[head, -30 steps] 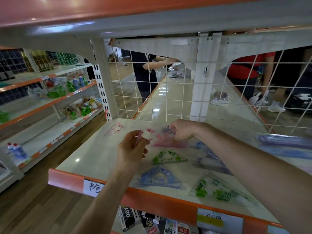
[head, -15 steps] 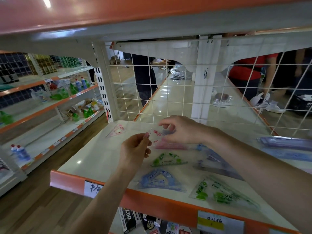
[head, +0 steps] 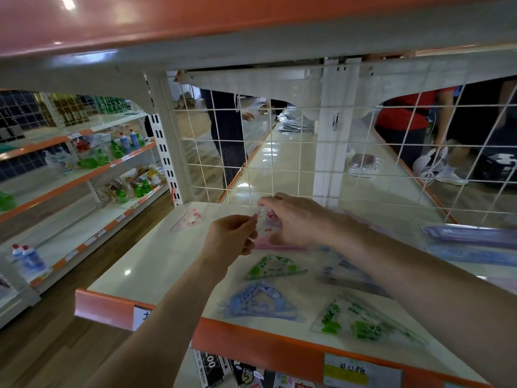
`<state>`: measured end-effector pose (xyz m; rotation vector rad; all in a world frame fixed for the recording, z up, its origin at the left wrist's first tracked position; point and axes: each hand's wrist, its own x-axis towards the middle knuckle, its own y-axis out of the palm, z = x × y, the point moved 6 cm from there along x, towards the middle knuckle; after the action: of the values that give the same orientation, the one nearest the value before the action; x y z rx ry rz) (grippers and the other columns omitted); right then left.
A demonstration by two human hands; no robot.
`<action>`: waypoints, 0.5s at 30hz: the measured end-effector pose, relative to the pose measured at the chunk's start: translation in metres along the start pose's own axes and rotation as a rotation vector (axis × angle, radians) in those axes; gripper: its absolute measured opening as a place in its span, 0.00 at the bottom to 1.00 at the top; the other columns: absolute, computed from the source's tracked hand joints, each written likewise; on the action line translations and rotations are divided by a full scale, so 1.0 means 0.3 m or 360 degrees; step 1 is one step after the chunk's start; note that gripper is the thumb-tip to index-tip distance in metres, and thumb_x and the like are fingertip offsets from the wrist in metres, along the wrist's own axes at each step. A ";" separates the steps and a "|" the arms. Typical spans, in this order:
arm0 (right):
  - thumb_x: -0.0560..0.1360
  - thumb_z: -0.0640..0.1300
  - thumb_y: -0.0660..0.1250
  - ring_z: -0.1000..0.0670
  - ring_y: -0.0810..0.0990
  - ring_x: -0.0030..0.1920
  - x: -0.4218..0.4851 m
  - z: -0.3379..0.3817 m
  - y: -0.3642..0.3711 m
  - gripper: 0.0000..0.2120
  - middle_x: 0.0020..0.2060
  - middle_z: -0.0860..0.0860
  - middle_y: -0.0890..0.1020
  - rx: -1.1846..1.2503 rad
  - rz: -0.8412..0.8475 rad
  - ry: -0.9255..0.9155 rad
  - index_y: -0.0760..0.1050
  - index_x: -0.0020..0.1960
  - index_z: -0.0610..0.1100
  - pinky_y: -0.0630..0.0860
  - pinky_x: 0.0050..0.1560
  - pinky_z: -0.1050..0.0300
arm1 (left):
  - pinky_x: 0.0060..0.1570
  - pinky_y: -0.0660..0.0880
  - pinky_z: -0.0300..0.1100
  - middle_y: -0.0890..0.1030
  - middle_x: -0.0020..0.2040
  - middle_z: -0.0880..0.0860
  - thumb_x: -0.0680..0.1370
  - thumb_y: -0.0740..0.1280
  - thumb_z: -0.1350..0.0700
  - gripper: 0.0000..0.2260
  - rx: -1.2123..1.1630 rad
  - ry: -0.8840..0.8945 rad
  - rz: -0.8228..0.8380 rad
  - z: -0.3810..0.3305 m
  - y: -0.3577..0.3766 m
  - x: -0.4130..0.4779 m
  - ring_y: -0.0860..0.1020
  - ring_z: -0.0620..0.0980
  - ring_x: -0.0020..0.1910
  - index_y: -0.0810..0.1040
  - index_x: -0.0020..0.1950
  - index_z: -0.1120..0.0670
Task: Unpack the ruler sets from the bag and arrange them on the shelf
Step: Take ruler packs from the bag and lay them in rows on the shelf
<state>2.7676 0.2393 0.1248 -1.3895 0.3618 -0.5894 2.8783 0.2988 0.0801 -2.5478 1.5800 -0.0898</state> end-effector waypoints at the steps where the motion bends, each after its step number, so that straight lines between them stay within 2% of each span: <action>1: 0.72 0.53 0.70 0.52 0.71 0.51 0.001 -0.008 0.003 0.33 0.59 0.51 0.72 0.0015 0.0025 0.0028 0.60 0.72 0.49 0.67 0.47 0.58 | 0.37 0.75 0.43 0.79 0.37 0.55 0.78 0.66 0.59 0.05 0.0019 -0.0011 0.0002 0.005 -0.003 0.002 0.75 0.50 0.32 0.80 0.44 0.55; 3: 0.72 0.55 0.70 0.51 0.72 0.52 0.005 -0.031 0.015 0.32 0.59 0.51 0.72 0.0021 0.0062 0.0086 0.61 0.71 0.48 0.67 0.48 0.57 | 0.36 0.75 0.41 0.79 0.37 0.55 0.78 0.65 0.61 0.05 0.0066 -0.0024 -0.0016 0.016 -0.016 0.008 0.75 0.49 0.32 0.80 0.45 0.55; 5: 0.73 0.53 0.69 0.49 0.72 0.54 0.010 -0.058 0.037 0.30 0.60 0.50 0.72 -0.0018 0.0102 0.0159 0.62 0.71 0.48 0.66 0.47 0.57 | 0.35 0.75 0.39 0.79 0.38 0.54 0.78 0.65 0.62 0.05 0.0201 0.0014 -0.0083 0.023 -0.033 0.020 0.75 0.48 0.32 0.81 0.46 0.57; 7: 0.74 0.52 0.69 0.48 0.73 0.56 0.015 -0.082 0.054 0.29 0.61 0.49 0.71 -0.0046 0.0154 0.0223 0.63 0.71 0.47 0.69 0.48 0.56 | 0.39 0.75 0.39 0.79 0.41 0.52 0.78 0.64 0.62 0.07 0.0421 0.0100 -0.0165 0.026 -0.048 0.033 0.76 0.47 0.36 0.81 0.50 0.56; 10: 0.73 0.54 0.70 0.46 0.72 0.60 0.021 -0.096 0.064 0.32 0.64 0.47 0.69 -0.0058 0.0270 0.0292 0.63 0.72 0.44 0.72 0.56 0.54 | 0.47 0.73 0.39 0.79 0.47 0.51 0.77 0.65 0.60 0.09 0.0752 0.0260 -0.0222 0.021 -0.052 0.048 0.77 0.49 0.45 0.80 0.56 0.55; 12: 0.73 0.53 0.70 0.46 0.72 0.62 0.025 -0.097 0.066 0.33 0.65 0.47 0.69 -0.0045 0.0321 0.0318 0.62 0.72 0.44 0.72 0.58 0.53 | 0.48 0.72 0.39 0.78 0.50 0.51 0.76 0.66 0.59 0.11 0.0970 0.0364 -0.0210 0.014 -0.043 0.053 0.77 0.49 0.48 0.79 0.58 0.53; 15: 0.72 0.51 0.71 0.47 0.74 0.56 0.033 -0.105 0.074 0.31 0.60 0.47 0.71 -0.0059 0.0367 0.0328 0.65 0.70 0.43 0.73 0.51 0.55 | 0.45 0.70 0.37 0.75 0.53 0.51 0.76 0.67 0.57 0.13 0.1225 0.0458 -0.0178 0.002 -0.019 0.051 0.77 0.48 0.48 0.78 0.60 0.52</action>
<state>2.7615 0.2096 0.0989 -1.3034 0.6916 -0.5378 2.8902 0.2878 0.0801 -2.0455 1.1475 -0.9156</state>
